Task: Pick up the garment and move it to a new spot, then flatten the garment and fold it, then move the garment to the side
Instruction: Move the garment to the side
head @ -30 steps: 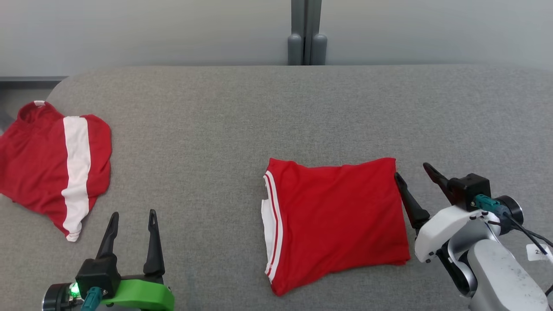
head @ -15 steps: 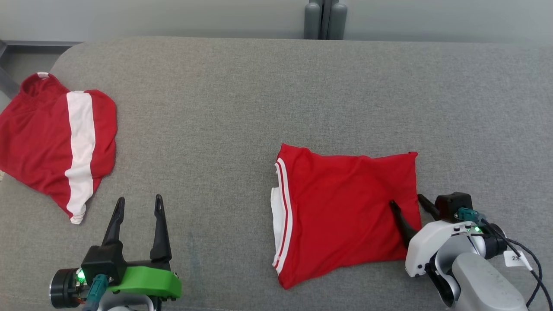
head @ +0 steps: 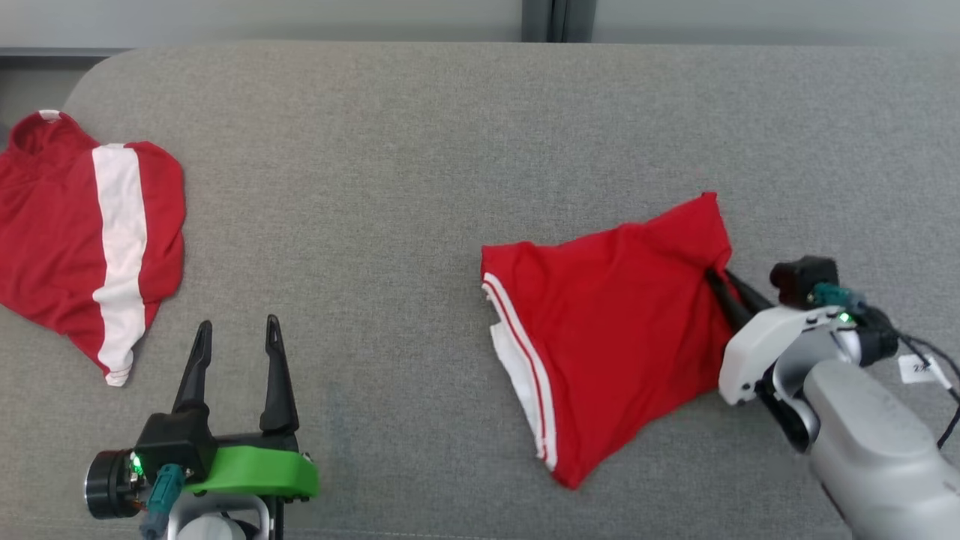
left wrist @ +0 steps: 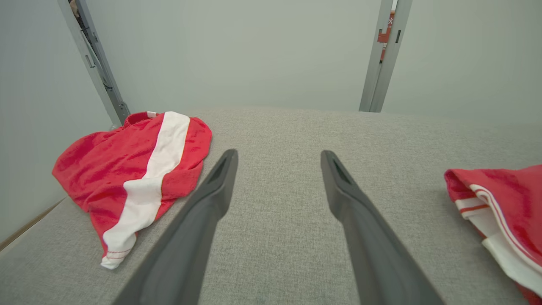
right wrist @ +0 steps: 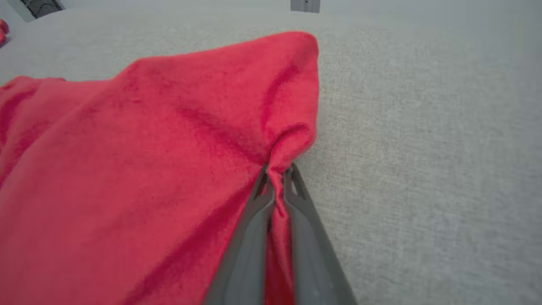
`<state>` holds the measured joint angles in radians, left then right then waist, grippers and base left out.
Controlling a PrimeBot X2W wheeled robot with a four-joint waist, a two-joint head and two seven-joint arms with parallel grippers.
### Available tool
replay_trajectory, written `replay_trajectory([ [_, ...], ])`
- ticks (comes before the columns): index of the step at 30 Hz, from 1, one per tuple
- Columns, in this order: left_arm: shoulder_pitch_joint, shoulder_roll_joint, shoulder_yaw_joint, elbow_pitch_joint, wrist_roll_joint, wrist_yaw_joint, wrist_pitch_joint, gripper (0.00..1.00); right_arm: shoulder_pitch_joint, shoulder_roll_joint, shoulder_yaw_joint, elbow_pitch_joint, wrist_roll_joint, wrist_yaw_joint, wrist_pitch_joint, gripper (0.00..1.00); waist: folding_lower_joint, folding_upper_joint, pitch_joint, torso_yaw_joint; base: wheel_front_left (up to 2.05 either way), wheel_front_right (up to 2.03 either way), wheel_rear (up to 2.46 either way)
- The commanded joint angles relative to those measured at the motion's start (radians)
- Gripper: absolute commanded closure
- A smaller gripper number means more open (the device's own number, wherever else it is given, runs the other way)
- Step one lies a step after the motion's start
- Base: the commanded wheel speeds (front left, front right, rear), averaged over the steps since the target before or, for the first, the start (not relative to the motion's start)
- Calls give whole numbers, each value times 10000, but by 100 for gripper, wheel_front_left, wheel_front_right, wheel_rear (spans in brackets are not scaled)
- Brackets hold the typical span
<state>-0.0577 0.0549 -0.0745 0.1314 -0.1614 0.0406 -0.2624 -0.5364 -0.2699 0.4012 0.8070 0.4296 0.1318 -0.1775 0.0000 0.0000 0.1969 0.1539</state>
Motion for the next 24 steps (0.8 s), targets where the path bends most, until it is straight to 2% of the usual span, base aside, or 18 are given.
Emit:
replay_trajectory([
  [1, -215, -2, -32, -94, 21, 63, -28, 0, -362, -274, 52, -2, 83, -22, 32, 100, 0, 0, 322, -132, 0, 0, 0],
  [9, -1007, -33, -497, -508, 234, 305, -17, 0, -2340, -2255, 208, -235, 631, -22, 327, 100, 0, 0, 2115, -660, 0, 0, 0],
  [15, -1914, -25, -788, -815, 629, 432, -15, 0, -3497, -4063, 394, -458, 1170, -21, 326, 100, 0, 0, 3647, -1389, 0, 0, 0],
  [19, -2364, 130, -758, -1026, 920, 474, -17, 0, -4006, -4993, 493, -570, 1582, -22, 233, 100, 0, 0, 4407, -2002, 0, 0, 0],
  [24, -2679, 365, -773, -1173, 1252, 530, -17, 0, -4304, -5772, 595, -499, 2111, -22, 142, 100, 0, 0, 4937, -2603, 0, 0, 0],
])
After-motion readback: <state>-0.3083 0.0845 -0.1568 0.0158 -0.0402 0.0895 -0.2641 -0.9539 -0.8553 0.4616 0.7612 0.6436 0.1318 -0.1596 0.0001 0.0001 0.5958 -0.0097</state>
